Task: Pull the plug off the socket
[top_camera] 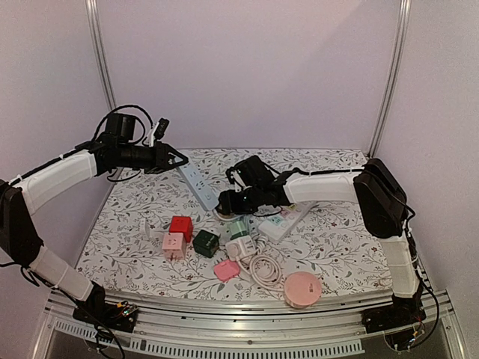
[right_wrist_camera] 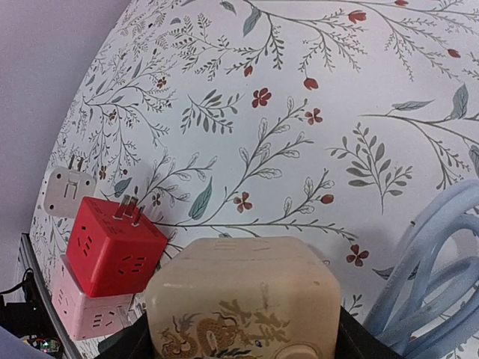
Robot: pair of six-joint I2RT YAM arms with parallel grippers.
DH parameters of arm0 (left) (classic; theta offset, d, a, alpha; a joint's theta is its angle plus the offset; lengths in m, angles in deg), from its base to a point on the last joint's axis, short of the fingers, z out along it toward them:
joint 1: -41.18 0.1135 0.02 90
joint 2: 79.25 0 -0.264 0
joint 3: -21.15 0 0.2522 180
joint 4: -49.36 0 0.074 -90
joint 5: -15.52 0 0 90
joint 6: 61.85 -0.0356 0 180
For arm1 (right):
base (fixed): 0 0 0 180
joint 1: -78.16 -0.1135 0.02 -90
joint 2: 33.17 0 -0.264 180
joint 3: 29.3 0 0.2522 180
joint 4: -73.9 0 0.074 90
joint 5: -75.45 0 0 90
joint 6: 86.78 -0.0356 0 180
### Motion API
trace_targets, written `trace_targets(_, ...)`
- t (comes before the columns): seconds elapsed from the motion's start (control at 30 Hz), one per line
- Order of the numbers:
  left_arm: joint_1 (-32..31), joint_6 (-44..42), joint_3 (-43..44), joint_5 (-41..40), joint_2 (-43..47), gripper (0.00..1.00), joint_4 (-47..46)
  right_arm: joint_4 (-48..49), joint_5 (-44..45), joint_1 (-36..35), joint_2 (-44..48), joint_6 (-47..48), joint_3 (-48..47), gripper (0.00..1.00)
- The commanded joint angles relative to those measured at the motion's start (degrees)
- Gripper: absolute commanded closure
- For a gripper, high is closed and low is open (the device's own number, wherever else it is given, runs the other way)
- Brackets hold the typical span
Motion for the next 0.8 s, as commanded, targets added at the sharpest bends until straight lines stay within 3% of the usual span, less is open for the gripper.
trace_targets(0.0,0.56,0.77,-0.27,1.96,1.11,0.97,-2.94,-2.39,-1.32,-0.56,-1.12,0.5,-1.8,0.33)
trace_targets(0.17,0.55,0.73,-0.27,1.94,1.2,0.97,-2.95,-2.62,-1.55,-0.52,-0.53,1.04,-2.07,0.23)
trace_targets(0.43,0.6,0.7,-0.35,1.68,1.6,0.97,-2.97,-2.73,-0.27,-0.52,1.97,1.73,-1.5,0.22)
trace_targets(0.77,1.45,0.35,-0.44,0.92,2.94,0.97,-2.99,-4.31,6.55,-0.13,14.74,4.58,2.98,0.14)
